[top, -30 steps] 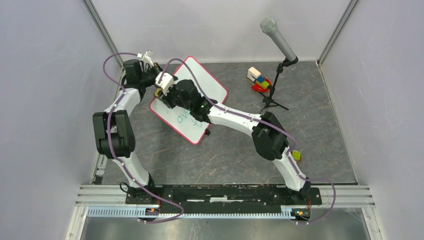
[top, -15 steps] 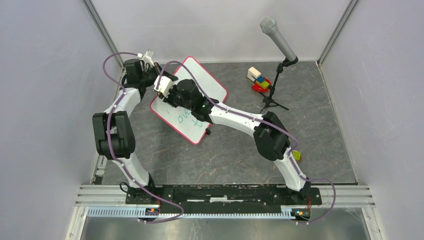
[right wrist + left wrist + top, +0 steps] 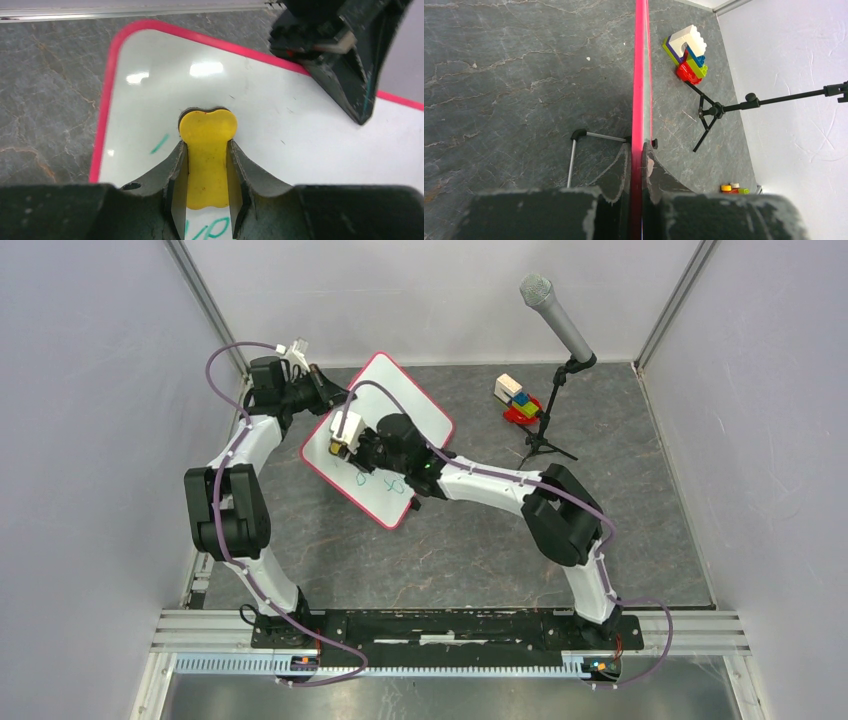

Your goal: Erase the whiteboard

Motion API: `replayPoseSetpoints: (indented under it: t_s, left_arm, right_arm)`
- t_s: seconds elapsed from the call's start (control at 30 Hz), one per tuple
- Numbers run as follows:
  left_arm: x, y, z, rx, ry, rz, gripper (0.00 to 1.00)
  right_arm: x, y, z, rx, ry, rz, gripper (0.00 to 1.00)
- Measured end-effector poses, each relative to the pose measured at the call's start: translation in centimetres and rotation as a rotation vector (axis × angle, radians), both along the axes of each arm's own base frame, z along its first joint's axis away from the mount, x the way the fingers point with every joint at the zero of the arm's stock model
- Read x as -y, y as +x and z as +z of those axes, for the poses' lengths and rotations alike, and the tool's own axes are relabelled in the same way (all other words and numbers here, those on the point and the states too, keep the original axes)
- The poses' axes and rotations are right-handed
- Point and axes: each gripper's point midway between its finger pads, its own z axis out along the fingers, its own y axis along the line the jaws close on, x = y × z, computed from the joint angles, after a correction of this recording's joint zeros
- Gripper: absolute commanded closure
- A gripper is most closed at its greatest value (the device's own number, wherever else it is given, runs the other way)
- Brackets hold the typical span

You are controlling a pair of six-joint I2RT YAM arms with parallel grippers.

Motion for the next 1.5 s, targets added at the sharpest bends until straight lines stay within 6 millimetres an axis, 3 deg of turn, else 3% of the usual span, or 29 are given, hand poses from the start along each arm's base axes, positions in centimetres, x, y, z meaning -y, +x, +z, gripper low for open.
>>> replayPoseSetpoints:
  t_s: [0.13, 0.27, 0.6, 0.87, 1.07, 1.3, 1.5]
  left_arm:
    - [0.0, 0.0, 0.0, 0.001, 0.003, 0.003, 0.98]
    - [0.1, -0.1, 0.2, -0.002, 0.006, 0.006, 0.98]
    - [0.1, -0.3, 0.4, 0.003, 0.016, 0.002, 0.98]
    - [0.2, -0.3, 0.4, 0.006, 0.021, 0.002, 0.98]
    - [0.3, -0.2, 0.5, 0.026, 0.033, -0.005, 0.98]
    - [0.5, -0.3, 0.6, 0.024, 0.037, -0.002, 0.98]
    - [0.6, -0.3, 0.6, 0.017, 0.044, 0.007, 0.98]
  right_arm:
    - [1.8, 1.4, -0.6, -0.026, -0.003, -0.039, 0.84]
    - [3.0, 1.0, -1.6, -0.014, -0.038, -0.048, 0.84]
    - [-1.7, -4.3, 0.5, 0.016, -0.002, 0.076, 0.84]
    - [-1.0, -3.3, 0.2, 0.046, -0.025, 0.017, 0.84]
    - [2.6, 0.6, -1.7, -0.019, -0.003, -0.088, 0.84]
    - [9.2, 7.3, -4.4, -0.161, 0.058, -0.285, 0.84]
    - [13.2, 10.7, -6.2, -0.291, 0.128, -0.416, 0.84]
